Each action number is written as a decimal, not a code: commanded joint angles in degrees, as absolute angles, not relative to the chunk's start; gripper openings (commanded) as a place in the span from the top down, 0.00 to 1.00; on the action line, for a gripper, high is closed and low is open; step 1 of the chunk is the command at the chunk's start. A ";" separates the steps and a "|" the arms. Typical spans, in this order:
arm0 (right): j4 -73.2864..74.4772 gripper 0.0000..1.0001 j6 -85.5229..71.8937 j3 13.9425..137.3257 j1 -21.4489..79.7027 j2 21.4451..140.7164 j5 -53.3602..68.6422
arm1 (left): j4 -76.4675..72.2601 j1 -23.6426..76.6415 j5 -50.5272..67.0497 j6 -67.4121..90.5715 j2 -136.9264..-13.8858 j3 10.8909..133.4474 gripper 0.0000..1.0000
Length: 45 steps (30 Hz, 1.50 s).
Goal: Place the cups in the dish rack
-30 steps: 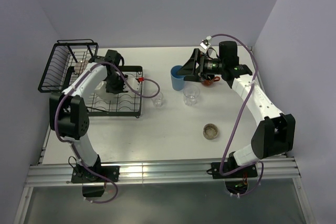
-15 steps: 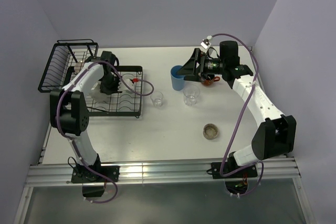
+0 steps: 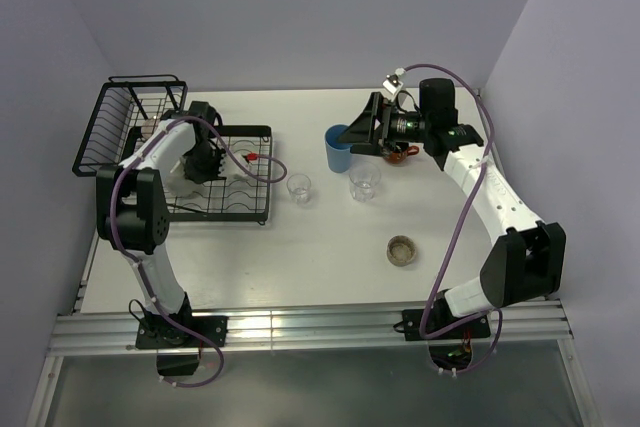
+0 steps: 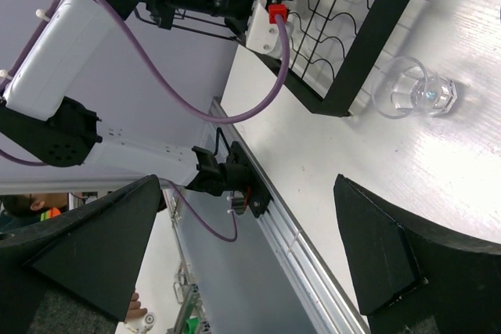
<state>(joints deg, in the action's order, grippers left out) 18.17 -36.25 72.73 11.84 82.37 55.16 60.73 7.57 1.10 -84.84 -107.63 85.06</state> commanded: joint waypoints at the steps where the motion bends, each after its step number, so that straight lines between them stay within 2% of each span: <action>1: 15.82 0.00 -36.30 72.86 11.69 79.72 56.16 | 61.43 7.21 -3.51 -87.27 -106.87 84.90 1.00; 21: 14.77 0.00 -37.35 72.51 11.78 80.07 57.22 | 62.84 5.71 -8.79 -90.35 -108.19 84.55 0.98; 45: 14.50 0.00 -37.53 72.07 11.69 80.15 57.48 | 60.21 4.83 -14.32 -93.87 -108.72 81.83 0.91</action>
<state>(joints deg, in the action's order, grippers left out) 17.08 -37.52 72.31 11.84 81.97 56.27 60.18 5.21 -10.26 -92.29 -109.49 81.87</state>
